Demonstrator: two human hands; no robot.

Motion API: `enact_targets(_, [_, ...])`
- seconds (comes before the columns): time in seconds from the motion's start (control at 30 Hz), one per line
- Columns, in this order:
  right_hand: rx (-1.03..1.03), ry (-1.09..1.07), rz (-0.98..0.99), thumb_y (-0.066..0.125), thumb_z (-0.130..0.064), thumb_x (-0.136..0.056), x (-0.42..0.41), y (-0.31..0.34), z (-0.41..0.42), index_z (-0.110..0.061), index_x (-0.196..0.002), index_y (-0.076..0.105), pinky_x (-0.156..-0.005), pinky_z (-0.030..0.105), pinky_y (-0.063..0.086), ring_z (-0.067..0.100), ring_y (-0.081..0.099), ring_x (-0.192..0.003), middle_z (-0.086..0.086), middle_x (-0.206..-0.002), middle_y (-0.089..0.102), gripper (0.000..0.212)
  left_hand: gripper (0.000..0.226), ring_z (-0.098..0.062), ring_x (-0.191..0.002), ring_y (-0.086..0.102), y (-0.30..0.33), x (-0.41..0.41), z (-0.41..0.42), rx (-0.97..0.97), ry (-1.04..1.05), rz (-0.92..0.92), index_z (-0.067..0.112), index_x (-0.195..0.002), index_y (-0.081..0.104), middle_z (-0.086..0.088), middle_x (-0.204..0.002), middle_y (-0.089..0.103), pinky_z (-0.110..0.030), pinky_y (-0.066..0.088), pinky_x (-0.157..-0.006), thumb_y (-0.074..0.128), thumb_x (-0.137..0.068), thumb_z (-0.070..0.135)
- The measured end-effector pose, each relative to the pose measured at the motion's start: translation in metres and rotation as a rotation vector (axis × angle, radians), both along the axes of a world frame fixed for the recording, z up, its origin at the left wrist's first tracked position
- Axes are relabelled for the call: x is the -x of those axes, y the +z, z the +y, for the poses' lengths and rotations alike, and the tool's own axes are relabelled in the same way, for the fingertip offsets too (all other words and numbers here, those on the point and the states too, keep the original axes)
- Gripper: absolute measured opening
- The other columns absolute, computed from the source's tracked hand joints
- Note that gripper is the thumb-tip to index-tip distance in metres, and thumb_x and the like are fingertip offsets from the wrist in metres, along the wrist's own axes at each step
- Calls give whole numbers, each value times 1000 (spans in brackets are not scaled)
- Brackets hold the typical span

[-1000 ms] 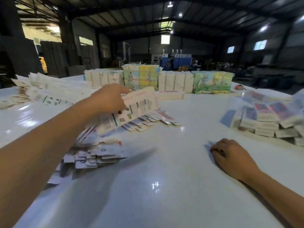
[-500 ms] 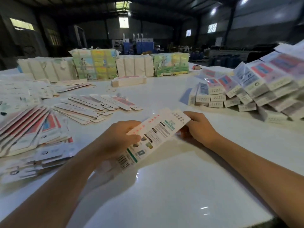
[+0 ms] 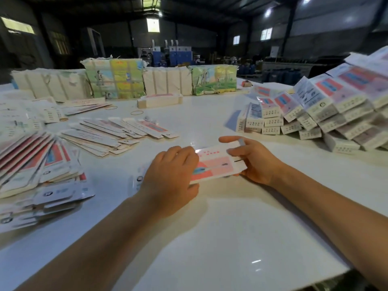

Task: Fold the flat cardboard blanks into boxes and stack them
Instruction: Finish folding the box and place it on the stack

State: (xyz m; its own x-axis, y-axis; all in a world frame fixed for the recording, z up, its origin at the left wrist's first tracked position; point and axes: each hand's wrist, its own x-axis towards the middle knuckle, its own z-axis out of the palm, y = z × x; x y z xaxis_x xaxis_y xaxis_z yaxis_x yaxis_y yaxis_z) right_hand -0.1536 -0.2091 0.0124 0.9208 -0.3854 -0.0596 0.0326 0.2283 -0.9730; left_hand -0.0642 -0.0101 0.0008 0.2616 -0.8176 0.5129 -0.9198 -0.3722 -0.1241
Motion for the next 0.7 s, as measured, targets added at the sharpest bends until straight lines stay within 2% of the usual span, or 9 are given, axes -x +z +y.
enact_targets(0.07, [38, 13, -4, 46, 7, -90, -1, -1, -1, -17, -106, 64, -67, 40, 57, 32, 68, -90, 16, -107, 68, 34, 68, -22, -117, 46, -5, -2, 0, -14, 40, 127, 18, -133, 42, -1, -135, 46, -35, 38, -97, 59, -78, 54])
enact_targets(0.13, [61, 47, 2, 49, 7, -90, -1, -1, 0, -18, -106, 65, -67, 38, 58, 29, 69, -87, 12, -99, 71, 34, 77, -16, -116, 43, -8, -5, 1, -26, 86, 86, 24, -142, 29, 4, -136, 42, -30, 35, -95, 47, -80, 65])
enact_targets(0.2, [97, 37, -7, 53, 4, -89, -3, -2, 2, -19, -110, 63, -59, 37, 54, 31, 67, -82, 14, -95, 70, 33, 80, -13, -113, 42, -8, -8, 2, -53, 120, 93, 28, -144, 22, 8, -134, 41, -27, 38, -90, 44, -80, 70])
enact_targets(0.27, [131, -83, -41, 56, 0, -89, -5, -4, 2, -19, -113, 61, -43, 30, 47, 28, 62, -73, 14, -90, 67, 31, 85, -13, -112, 42, -6, -11, 1, -60, 168, 213, 30, -143, 22, 8, -131, 41, -28, 39, -87, 48, -76, 74])
enact_targets(0.3, [199, -186, -62, 57, -2, -90, -6, -5, 1, -17, -115, 60, -42, 27, 45, 23, 61, -71, 11, -89, 67, 30, 86, -13, -113, 43, -5, -11, 1, -52, 198, 258, 30, -143, 23, 8, -130, 42, -28, 38, -85, 50, -74, 74])
enact_targets(0.4, [556, -418, -131, 56, -7, -92, -4, -8, -3, -12, -114, 63, -49, 23, 48, 6, 60, -62, 1, -92, 64, 24, 82, -13, -113, 47, 1, -15, 1, 8, 303, 297, 32, -140, 27, 10, -127, 46, -28, 34, -75, 49, -73, 75])
enact_targets(0.5, [744, -418, -216, 57, -6, -91, -2, -10, 5, -17, -100, 67, -53, 20, 48, 5, 59, -64, 0, -93, 62, 17, 71, -13, -98, 53, 7, -17, 3, 106, 359, 310, 35, -131, 36, 13, -118, 53, -27, 34, -68, 51, -73, 75])
enact_targets(0.57, [809, -372, -246, 57, -3, -91, -1, -11, 12, -15, -97, 68, -54, 19, 48, 9, 58, -67, 2, -93, 62, 18, 64, -12, -82, 47, 9, -15, 4, 119, 382, 308, 34, -122, 41, 12, -111, 56, -28, 32, -63, 51, -74, 74])
enact_targets(0.7, [710, -342, -256, 56, 3, -90, -4, -10, 21, -13, -108, 67, -57, 16, 50, 2, 59, -63, 2, -92, 66, 26, 61, -9, -77, 42, 10, -11, 2, 90, 413, 336, 33, -118, 42, 11, -108, 57, -25, 30, -56, 48, -75, 75])
